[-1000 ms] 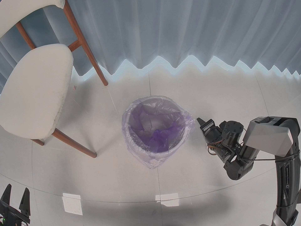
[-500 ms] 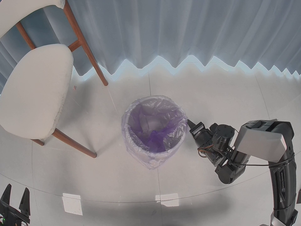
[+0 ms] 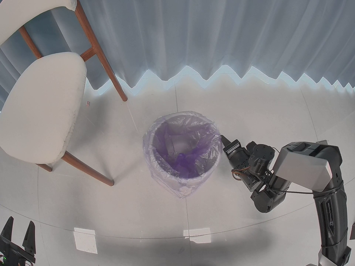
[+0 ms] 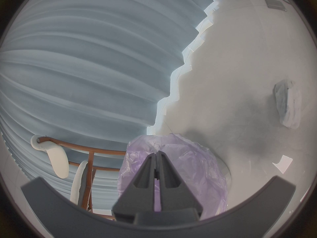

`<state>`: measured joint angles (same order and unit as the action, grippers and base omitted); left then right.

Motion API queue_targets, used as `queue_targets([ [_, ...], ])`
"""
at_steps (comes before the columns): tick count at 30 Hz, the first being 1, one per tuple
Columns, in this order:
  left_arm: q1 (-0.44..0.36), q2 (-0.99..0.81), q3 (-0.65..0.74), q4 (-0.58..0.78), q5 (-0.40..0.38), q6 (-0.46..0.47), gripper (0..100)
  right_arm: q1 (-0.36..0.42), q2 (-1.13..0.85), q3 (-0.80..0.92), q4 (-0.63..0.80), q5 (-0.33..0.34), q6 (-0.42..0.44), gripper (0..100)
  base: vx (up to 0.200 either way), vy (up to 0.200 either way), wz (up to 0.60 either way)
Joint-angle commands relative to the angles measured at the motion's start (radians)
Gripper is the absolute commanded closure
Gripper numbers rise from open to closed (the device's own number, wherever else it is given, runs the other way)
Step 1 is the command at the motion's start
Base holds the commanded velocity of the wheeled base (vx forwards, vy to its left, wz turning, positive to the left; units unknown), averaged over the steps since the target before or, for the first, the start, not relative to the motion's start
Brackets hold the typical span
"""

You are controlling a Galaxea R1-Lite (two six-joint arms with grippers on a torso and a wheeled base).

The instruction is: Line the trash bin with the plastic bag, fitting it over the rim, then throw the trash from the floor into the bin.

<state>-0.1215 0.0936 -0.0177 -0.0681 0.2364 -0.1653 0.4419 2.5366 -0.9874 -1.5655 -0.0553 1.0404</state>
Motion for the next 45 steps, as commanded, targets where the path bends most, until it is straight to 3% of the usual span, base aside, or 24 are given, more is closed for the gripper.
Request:
queue_targets([
  [1,0.0,0.001,0.018,-0.001,0.0,0.0,0,-0.008,-0.053,0.038,0.002,-0.005,0.001,100,0.0,0.0,0.0],
  [3,0.0,0.001,0.018,-0.001,0.0,0.0,0,-0.008,-0.053,0.038,0.002,-0.005,0.001,100,0.0,0.0,0.0],
  [13,0.0,0.001,0.018,-0.006,0.001,-0.019,0,-0.019,-0.378,0.354,0.001,-0.008,0.0,100,0.0,0.0,0.0],
  [23,0.0,0.001,0.018,-0.006,-0.012,-0.025,0,-0.106,-0.504,0.421,0.007,-0.011,-0.011,100,0.0,0.0,0.0],
  [30,0.002,0.0,0.018,-0.004,-0.045,-0.002,0,-0.098,-0.725,0.644,0.03,0.005,-0.014,100,0.0,0.0,0.0],
  [35,0.002,0.0,0.018,0.007,-0.134,0.082,0,-0.132,-0.869,0.8,0.111,-0.003,-0.142,100,0.0,0.0,0.0],
  [37,0.002,0.0,0.018,0.008,-0.154,0.095,0,-0.152,-0.908,0.825,0.114,-0.001,-0.143,100,0.0,0.0,0.0],
  [41,0.002,0.0,0.016,0.022,-0.25,0.213,0,-0.184,-0.96,0.866,0.159,-0.005,-0.149,100,0.0,0.0,0.0],
  [43,0.003,0.0,0.016,0.022,-0.246,0.228,0,-0.193,-0.973,0.897,0.197,-0.011,-0.2,100,0.0,0.0,0.0],
  [45,0.003,0.0,0.018,0.019,-0.161,0.213,0,-0.204,-0.977,0.934,0.219,-0.024,-0.263,100,0.0,0.0,0.0],
])
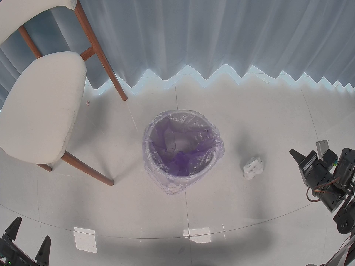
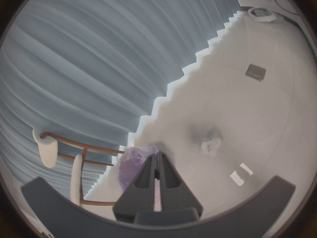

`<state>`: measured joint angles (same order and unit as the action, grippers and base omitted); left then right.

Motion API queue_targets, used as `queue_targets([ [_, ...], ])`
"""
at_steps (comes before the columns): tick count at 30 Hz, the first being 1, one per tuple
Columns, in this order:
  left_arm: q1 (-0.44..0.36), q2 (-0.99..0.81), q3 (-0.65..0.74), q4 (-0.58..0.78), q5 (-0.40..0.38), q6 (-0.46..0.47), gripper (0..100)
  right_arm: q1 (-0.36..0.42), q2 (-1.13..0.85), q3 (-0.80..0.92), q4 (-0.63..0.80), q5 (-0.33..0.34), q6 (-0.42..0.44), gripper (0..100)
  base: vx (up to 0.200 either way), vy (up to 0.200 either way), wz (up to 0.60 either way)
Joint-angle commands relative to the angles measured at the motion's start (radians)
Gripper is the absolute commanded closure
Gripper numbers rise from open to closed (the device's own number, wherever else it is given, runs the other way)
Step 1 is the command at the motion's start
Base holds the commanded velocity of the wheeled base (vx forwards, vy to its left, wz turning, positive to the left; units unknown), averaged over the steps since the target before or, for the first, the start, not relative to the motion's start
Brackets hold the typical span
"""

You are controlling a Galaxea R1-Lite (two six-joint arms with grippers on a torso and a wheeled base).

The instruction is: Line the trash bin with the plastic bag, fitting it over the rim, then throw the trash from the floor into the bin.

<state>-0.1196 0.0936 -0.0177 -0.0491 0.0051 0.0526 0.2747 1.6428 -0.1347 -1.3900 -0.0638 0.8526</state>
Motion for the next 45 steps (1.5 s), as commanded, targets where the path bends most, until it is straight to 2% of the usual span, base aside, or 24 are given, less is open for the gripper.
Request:
queue_targets([
  [1,0.001,0.0,0.018,0.002,0.101,-0.014,0,-0.042,-0.081,0.089,0.042,-0.019,-0.089,100,0.0,0.0,0.0],
  [2,0.001,0.0,0.018,0.002,0.213,-0.051,0,-0.057,-0.078,0.113,0.042,-0.021,-0.136,100,0.0,0.0,0.0],
  [3,0.001,-0.002,0.018,0.002,0.274,-0.077,0,-0.063,-0.075,0.127,0.042,-0.021,-0.167,100,0.0,0.0,0.0],
  [6,0.001,-0.002,0.018,0.003,0.358,-0.132,0,-0.078,-0.057,0.135,0.039,-0.016,-0.23,100,0.0,0.0,0.0],
  [8,0.0,-0.002,0.018,0.005,0.349,-0.138,0,-0.08,-0.035,0.121,0.031,-0.005,-0.24,100,0.0,0.0,0.0],
  [9,0.0,-0.002,0.018,0.005,0.32,-0.134,0,-0.08,-0.023,0.104,0.026,0.006,-0.244,100,0.0,0.0,0.0],
  [12,0.0,-0.002,0.018,0.005,0.181,-0.082,0,-0.08,0.015,0.07,0.022,0.045,-0.267,100,0.0,0.0,0.0],
  [13,0.0,-0.002,0.018,0.005,0.181,-0.082,0,-0.08,0.015,0.07,0.022,0.045,-0.267,100,0.0,0.0,0.0],
  [14,0.0,0.0,0.018,0.005,0.087,-0.045,0,-0.089,0.058,0.043,0.022,0.058,-0.267,100,0.0,0.0,0.0],
  [15,0.0,0.0,0.016,0.006,0.07,-0.046,0,-0.1,0.086,0.027,0.022,0.058,-0.267,100,0.0,0.0,0.0],
  [23,0.003,-0.002,0.016,0.006,0.134,-0.082,0,-0.127,0.318,-0.103,0.02,0.061,-0.337,100,0.0,0.0,0.0],
  [26,0.003,-0.002,0.018,0.005,0.276,-0.082,0,-0.127,0.424,-0.152,0.002,0.062,-0.375,100,0.0,0.0,0.0],
  [27,0.001,-0.003,0.018,0.005,0.299,-0.085,0,-0.127,0.448,-0.163,-0.007,0.064,-0.38,0,0.0,0.0,0.0],
  [30,0.001,-0.003,0.018,0.005,0.366,-0.112,0,-0.137,0.545,-0.21,-0.044,0.064,-0.38,0,0.0,0.0,0.0],
  [35,0.003,-0.003,0.018,0.005,0.38,-0.123,0,-0.16,0.652,-0.286,-0.038,0.064,-0.395,0,0.0,0.0,0.0],
  [36,0.011,-0.003,0.016,0.006,0.415,-0.146,0,-0.169,0.69,-0.324,-0.027,0.064,-0.402,0,0.0,0.0,0.0],
  [37,0.011,-0.003,0.016,0.006,0.415,-0.146,0,-0.169,0.69,-0.324,-0.027,0.064,-0.402,0,0.0,0.0,0.0],
  [38,0.13,-0.009,0.016,0.006,0.432,-0.148,0,-0.175,0.727,-0.368,-0.003,0.064,-0.409,0,0.0,0.0,0.0],
  [39,0.182,-0.018,0.016,0.005,0.429,-0.146,0,-0.18,0.743,-0.39,0.008,0.064,-0.412,0,0.0,0.0,0.0],
  [43,0.143,-0.034,0.016,0.008,0.406,-0.114,0,-0.183,0.801,-0.459,0.035,0.064,-0.429,0,0.0,0.0,0.0],
  [45,0.107,-0.074,0.015,0.008,0.326,-0.079,0,-0.184,0.842,-0.51,0.042,0.065,-0.451,0,0.0,0.0,0.0],
])
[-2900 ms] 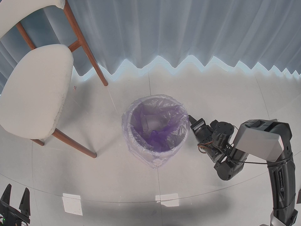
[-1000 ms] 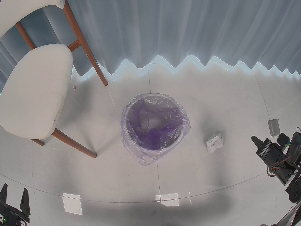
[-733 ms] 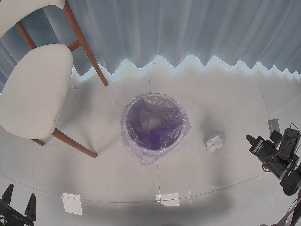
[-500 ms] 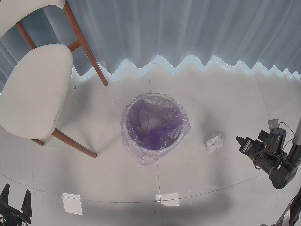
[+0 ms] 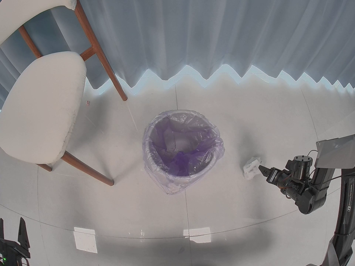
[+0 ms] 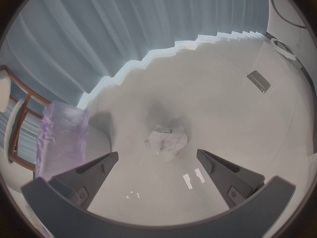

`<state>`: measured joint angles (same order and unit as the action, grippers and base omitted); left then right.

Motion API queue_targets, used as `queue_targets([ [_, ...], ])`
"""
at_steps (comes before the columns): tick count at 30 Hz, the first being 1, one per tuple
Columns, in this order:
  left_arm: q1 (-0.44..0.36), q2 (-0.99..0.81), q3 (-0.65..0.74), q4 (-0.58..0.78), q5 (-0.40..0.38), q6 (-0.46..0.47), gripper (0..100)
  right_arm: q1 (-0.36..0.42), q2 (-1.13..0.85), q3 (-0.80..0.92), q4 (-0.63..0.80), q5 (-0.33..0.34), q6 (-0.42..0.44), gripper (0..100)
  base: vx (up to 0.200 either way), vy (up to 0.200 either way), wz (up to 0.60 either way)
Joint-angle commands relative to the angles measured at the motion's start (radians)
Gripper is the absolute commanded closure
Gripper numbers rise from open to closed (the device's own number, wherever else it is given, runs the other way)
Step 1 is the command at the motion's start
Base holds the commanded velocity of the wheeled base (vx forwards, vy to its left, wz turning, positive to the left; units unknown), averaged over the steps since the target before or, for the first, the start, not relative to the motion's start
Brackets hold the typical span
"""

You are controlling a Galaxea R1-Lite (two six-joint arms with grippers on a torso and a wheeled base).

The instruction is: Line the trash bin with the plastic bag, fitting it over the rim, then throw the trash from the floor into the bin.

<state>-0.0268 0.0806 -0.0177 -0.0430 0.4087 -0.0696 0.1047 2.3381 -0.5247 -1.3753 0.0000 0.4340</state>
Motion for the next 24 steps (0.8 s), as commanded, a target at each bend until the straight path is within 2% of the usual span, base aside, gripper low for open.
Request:
queue_targets([
  [1,0.01,-0.062,0.015,0.002,-0.105,0.045,0,-0.014,0.159,-0.141,0.028,0.002,-0.04,0,0.0,0.0,0.0],
  [2,0.01,-0.062,0.015,0.002,-0.105,0.045,0,-0.014,0.159,-0.141,0.028,0.002,-0.04,0,0.0,0.0,0.0],
  [3,0.013,-0.061,0.013,0.002,-0.149,0.045,0,-0.014,0.195,-0.195,0.03,0.002,-0.058,0,0.0,0.0,0.0],
  [6,0.022,-0.076,0.013,0.0,-0.169,0.051,0,-0.007,0.222,-0.256,0.036,0.029,-0.055,0,0.0,0.0,0.0],
  [9,0.024,-0.081,0.013,-0.003,-0.171,0.063,0,-0.007,0.257,-0.31,0.07,0.041,-0.06,0,0.0,0.0,0.0],
  [12,0.024,-0.081,0.01,0.0,-0.166,0.116,0,-0.014,0.27,-0.387,0.119,0.041,-0.063,0,0.0,0.0,0.0],
  [18,0.022,-0.078,0.008,0.0,-0.177,0.128,0,-0.033,0.282,-0.515,0.252,0.044,-0.064,0,0.0,0.0,0.0],
  [21,0.022,-0.079,0.008,0.02,-0.286,0.108,0,-0.045,0.297,-0.6,0.348,0.043,-0.077,0,0.0,0.0,0.0],
  [22,0.022,-0.079,0.008,0.02,-0.286,0.108,0,-0.045,0.297,-0.6,0.348,0.043,-0.077,0,0.0,0.0,0.0],
  [23,0.024,-0.079,0.002,0.043,-0.352,0.111,0,-0.046,0.305,-0.646,0.384,0.04,-0.081,0,0.0,0.0,0.0],
  [24,0.024,-0.079,0.002,0.045,-0.354,0.113,0,-0.046,0.306,-0.652,0.386,0.04,-0.081,0,0.0,0.0,0.0],
])
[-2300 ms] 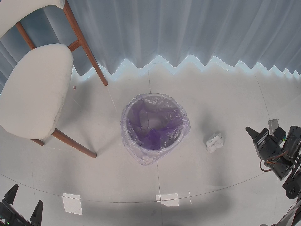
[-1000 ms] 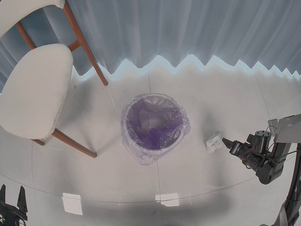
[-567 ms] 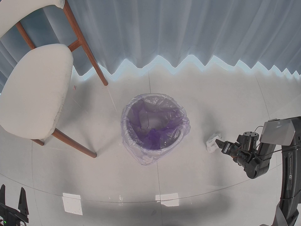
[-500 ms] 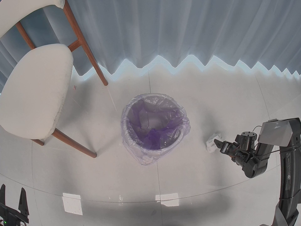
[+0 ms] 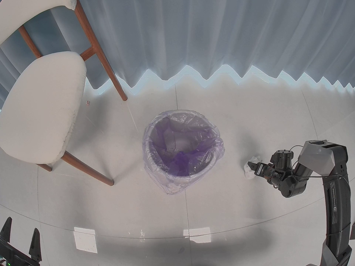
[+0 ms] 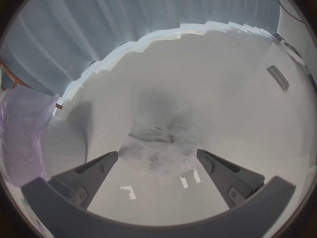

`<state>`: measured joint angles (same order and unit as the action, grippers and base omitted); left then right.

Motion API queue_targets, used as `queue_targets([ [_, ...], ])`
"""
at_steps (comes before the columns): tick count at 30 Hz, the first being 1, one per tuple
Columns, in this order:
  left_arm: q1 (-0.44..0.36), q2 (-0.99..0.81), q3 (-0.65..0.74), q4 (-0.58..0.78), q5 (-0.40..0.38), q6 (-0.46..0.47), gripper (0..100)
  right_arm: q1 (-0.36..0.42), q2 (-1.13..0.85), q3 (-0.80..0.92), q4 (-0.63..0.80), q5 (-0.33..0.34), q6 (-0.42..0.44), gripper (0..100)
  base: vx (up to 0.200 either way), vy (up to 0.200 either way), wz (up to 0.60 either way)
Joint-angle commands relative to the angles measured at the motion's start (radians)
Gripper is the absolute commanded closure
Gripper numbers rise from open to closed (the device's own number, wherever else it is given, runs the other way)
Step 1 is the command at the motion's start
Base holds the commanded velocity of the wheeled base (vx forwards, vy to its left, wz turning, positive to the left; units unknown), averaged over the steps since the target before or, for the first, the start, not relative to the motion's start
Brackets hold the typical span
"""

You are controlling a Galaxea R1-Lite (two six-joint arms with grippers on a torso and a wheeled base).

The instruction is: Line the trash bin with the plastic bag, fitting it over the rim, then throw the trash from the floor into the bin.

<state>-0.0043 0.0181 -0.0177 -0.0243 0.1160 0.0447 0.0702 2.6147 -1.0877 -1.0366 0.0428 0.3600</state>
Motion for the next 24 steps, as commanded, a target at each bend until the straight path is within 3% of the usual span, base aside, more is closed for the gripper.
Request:
queue_targets([
  [1,0.001,-0.017,0.002,0.026,-0.053,-0.003,0,-0.012,0.039,-0.107,0.052,-0.003,-0.01,0,0.0,0.0,0.0],
  [13,0.001,-0.017,0.008,0.012,-0.042,-0.009,0,-0.01,0.096,-0.235,0.122,-0.006,-0.052,0,0.0,0.0,0.0],
  [14,0.001,-0.017,0.008,0.009,-0.042,-0.009,0,-0.01,0.102,-0.247,0.128,-0.009,-0.052,100,0.0,0.0,0.0],
  [20,0.001,-0.017,0.012,-0.003,-0.041,-0.014,0,-0.012,0.107,-0.238,0.116,-0.02,-0.052,100,0.0,0.0,0.0],
  [24,0.001,-0.017,0.013,-0.006,-0.036,-0.017,0,-0.023,0.001,-0.141,0.098,-0.02,-0.039,100,0.0,0.0,0.0],
])
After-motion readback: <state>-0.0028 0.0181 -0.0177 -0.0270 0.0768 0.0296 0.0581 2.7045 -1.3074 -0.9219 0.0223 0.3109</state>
